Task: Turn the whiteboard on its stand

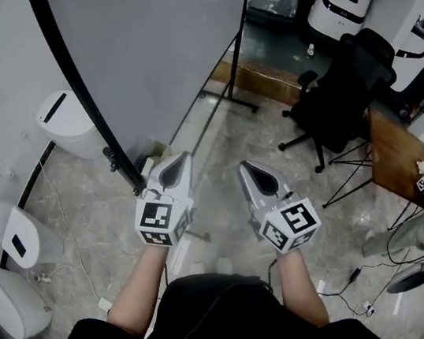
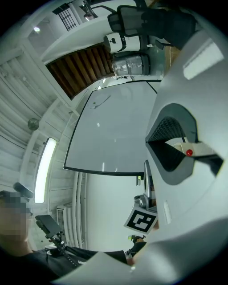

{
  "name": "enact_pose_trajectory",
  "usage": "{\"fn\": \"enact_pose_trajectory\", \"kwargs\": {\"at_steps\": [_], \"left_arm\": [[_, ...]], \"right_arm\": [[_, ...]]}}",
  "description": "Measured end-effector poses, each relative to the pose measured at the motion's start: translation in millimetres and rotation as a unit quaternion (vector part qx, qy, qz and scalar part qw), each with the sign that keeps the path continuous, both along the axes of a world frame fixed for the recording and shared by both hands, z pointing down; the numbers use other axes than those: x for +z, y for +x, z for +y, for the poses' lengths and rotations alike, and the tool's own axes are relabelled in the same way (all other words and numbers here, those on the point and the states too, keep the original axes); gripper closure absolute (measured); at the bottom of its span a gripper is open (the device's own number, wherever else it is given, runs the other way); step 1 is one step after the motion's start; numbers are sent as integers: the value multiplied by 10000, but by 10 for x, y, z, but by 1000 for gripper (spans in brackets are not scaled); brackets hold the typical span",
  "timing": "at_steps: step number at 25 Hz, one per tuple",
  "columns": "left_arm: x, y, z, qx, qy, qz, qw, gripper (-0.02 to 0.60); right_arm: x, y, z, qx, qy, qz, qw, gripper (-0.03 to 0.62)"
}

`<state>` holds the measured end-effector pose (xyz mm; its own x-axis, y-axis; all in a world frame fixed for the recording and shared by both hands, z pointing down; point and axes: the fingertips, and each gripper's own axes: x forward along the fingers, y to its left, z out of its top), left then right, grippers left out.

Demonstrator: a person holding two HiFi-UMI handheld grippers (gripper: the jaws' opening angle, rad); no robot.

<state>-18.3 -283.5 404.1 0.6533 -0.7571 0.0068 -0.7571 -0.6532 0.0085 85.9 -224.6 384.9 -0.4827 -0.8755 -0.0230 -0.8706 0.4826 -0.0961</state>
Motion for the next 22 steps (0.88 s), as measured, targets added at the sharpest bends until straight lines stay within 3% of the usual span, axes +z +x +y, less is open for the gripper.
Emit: {"fn": "enact_pose_trajectory", "kwargs": {"at_steps": [22], "left_arm": [[63,-97,-88,-8,-29,-1,10000,578]], "right_arm": [[-4,-132,-158,-117,-11,24,9999,585]]}}
